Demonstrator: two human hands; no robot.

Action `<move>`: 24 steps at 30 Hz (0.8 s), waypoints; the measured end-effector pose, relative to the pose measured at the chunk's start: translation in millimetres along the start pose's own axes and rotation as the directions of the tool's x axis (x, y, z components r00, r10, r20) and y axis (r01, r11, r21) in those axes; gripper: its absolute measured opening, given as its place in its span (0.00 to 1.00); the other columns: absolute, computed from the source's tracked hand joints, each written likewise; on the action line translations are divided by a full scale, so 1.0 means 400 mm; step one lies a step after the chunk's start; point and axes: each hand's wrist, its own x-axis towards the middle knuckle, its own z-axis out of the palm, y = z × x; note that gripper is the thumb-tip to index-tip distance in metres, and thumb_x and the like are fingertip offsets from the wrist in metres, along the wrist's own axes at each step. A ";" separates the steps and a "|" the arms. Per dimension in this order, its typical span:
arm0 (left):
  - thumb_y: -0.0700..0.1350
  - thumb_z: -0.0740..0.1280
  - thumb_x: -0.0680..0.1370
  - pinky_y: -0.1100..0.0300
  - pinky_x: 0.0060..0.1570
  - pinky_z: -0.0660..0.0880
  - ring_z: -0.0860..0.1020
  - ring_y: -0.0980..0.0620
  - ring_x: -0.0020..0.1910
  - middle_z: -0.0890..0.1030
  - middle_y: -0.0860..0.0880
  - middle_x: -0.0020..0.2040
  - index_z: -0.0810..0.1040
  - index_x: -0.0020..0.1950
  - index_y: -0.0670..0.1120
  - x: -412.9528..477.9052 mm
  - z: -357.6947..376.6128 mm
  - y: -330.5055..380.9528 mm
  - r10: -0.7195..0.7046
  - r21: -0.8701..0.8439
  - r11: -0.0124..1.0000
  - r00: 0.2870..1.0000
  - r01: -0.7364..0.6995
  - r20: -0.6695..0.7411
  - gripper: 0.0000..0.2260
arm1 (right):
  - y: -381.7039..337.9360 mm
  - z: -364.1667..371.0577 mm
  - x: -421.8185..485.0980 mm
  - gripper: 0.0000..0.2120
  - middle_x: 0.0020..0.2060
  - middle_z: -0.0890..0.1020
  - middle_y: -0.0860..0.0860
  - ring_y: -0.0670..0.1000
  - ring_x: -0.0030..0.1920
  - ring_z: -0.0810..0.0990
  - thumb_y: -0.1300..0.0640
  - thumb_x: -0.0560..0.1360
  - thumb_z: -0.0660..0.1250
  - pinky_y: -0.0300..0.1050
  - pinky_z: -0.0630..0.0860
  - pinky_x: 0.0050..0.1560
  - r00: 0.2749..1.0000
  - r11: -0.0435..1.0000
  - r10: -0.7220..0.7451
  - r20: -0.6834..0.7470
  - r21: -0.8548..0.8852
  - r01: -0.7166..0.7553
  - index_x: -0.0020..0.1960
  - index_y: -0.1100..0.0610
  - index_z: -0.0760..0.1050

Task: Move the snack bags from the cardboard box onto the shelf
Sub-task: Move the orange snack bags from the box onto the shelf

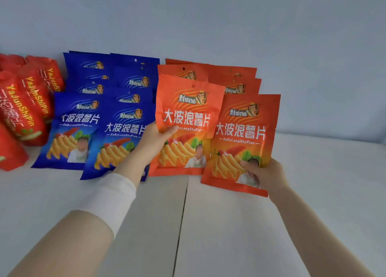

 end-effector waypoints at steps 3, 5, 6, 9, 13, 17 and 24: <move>0.49 0.68 0.76 0.67 0.44 0.70 0.77 0.58 0.49 0.79 0.56 0.50 0.76 0.60 0.49 0.100 0.025 -0.030 -0.023 -0.003 1.000 1.000 0.023 0.006 0.13 | -0.011 0.035 0.097 0.07 0.39 0.83 0.52 0.54 0.42 0.82 0.57 0.67 0.75 0.49 0.79 0.44 1.000 1.000 0.030 -0.002 -0.002 -0.030 0.42 0.53 0.77; 0.48 0.69 0.75 0.66 0.44 0.70 0.77 0.56 0.51 0.79 0.53 0.53 0.76 0.61 0.47 0.149 0.039 -0.047 -0.035 0.010 0.999 0.999 0.035 -0.020 0.15 | -0.017 0.049 0.145 0.08 0.37 0.82 0.49 0.51 0.39 0.82 0.57 0.68 0.75 0.44 0.78 0.37 0.999 0.999 0.040 -0.001 0.000 -0.040 0.40 0.51 0.76; 0.48 0.69 0.75 0.66 0.45 0.71 0.77 0.55 0.52 0.79 0.52 0.55 0.75 0.62 0.47 0.169 0.043 -0.053 -0.034 0.028 0.999 0.999 0.035 -0.042 0.16 | -0.021 0.056 0.165 0.08 0.36 0.82 0.48 0.49 0.37 0.81 0.57 0.68 0.75 0.41 0.76 0.32 0.999 0.999 0.040 0.005 -0.004 -0.040 0.40 0.51 0.76; 0.47 0.71 0.74 0.60 0.53 0.72 0.77 0.52 0.56 0.79 0.48 0.59 0.73 0.64 0.46 0.214 0.053 -0.068 -0.023 0.084 0.996 0.994 0.032 -0.108 0.20 | -0.028 0.067 0.213 0.08 0.36 0.82 0.47 0.47 0.36 0.81 0.56 0.67 0.75 0.38 0.74 0.27 0.999 0.999 0.042 0.022 -0.024 -0.042 0.40 0.50 0.76; 0.48 0.72 0.72 0.58 0.53 0.71 0.76 0.48 0.59 0.77 0.46 0.60 0.68 0.64 0.43 0.235 0.073 -0.079 -0.045 0.135 0.988 0.978 0.074 -0.206 0.24 | -0.021 0.073 0.250 0.08 0.36 0.82 0.49 0.49 0.37 0.82 0.55 0.67 0.75 0.41 0.76 0.31 0.999 0.997 0.025 0.022 -0.072 -0.023 0.40 0.51 0.76; 0.47 0.73 0.72 0.61 0.52 0.70 0.76 0.47 0.61 0.76 0.45 0.62 0.65 0.67 0.43 0.249 0.083 -0.083 -0.014 0.201 0.977 0.964 0.070 -0.265 0.28 | -0.014 0.082 0.272 0.09 0.37 0.80 0.45 0.48 0.39 0.80 0.54 0.68 0.75 0.38 0.73 0.34 1.000 0.987 -0.003 0.006 -0.163 0.004 0.43 0.51 0.75; 0.41 0.71 0.73 0.51 0.68 0.63 0.60 0.46 0.73 0.61 0.41 0.72 0.51 0.77 0.45 0.247 0.105 -0.071 0.140 0.415 0.910 0.939 0.003 -0.313 0.38 | -0.015 0.116 0.261 0.35 0.56 0.76 0.54 0.56 0.56 0.77 0.55 0.66 0.76 0.48 0.74 0.51 0.974 0.976 -0.070 -0.214 -0.218 0.022 0.66 0.58 0.61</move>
